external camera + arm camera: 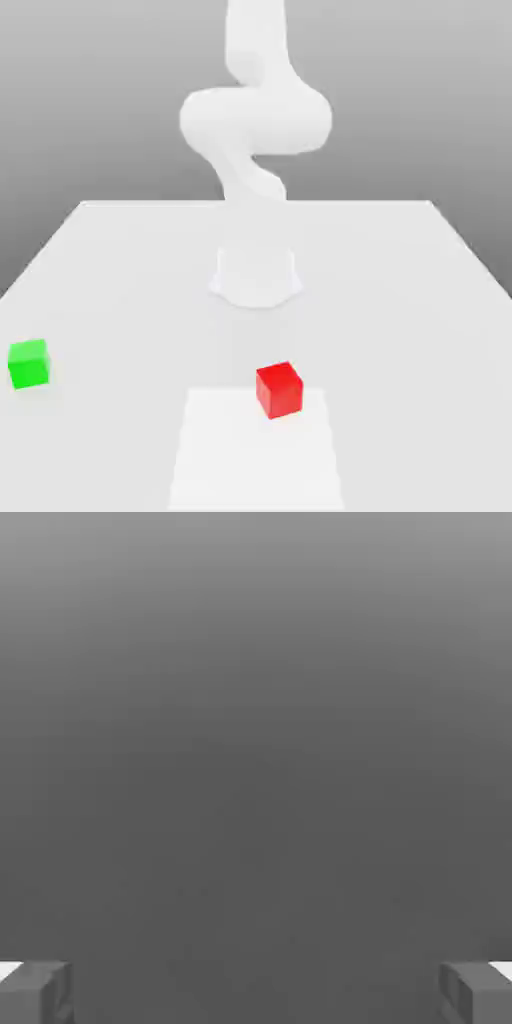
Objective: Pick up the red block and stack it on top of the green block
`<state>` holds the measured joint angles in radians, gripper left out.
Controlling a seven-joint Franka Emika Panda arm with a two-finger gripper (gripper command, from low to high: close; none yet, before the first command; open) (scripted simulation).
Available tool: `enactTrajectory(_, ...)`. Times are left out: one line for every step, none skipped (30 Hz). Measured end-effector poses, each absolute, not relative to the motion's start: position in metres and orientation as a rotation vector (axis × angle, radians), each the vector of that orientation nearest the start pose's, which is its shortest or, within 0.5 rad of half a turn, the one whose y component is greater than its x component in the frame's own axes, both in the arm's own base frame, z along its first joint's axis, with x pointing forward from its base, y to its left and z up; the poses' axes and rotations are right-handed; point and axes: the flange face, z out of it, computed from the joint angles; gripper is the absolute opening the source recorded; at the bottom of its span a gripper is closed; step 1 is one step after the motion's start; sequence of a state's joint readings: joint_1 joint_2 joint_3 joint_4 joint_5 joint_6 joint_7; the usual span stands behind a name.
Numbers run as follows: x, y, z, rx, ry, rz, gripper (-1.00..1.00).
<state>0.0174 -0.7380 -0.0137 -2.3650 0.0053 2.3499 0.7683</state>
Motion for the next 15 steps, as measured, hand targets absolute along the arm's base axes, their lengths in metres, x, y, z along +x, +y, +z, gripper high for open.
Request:
enactTrajectory(0.384,0.000,0.636,-2.540,1.000,-0.893,0.00)
enactTrajectory(0.394,0.001,0.611,-2.574,0.989,-0.848,0.00)
enactTrajectory(0.402,0.003,0.587,-2.607,0.977,-0.803,0.00)
enactTrajectory(0.408,0.004,0.562,-2.639,0.964,-0.759,0.00)
enactTrajectory(0.413,0.006,0.537,-2.671,0.949,-0.713,0.00)
enactTrajectory(0.416,0.009,0.512,-2.703,0.934,-0.668,0.00)
enactTrajectory(0.417,0.011,0.487,-2.735,0.918,-0.622,0.00)
enactTrajectory(0.418,0.013,0.462,-2.766,0.901,-0.574,0.00)
enactTrajectory(0.416,0.016,0.437,-2.798,0.882,-0.525,0.00)
enactTrajectory(0.413,0.018,0.411,-2.829,0.862,-0.475,0.00)
enactTrajectory(0.409,0.021,0.386,-2.861,0.840,-0.424,0.00)
enactTrajectory(0.403,0.023,0.361,-2.892,0.818,-0.371,0.00)
enactTrajectory(0.395,0.025,0.335,-2.924,0.793,-0.315,0.00)
enactTrajectory(0.385,0.027,0.310,-2.955,0.767,-0.256,0.00)
enactTrajectory(0.373,0.028,0.284,-2.987,0.739,-0.194,0.00)
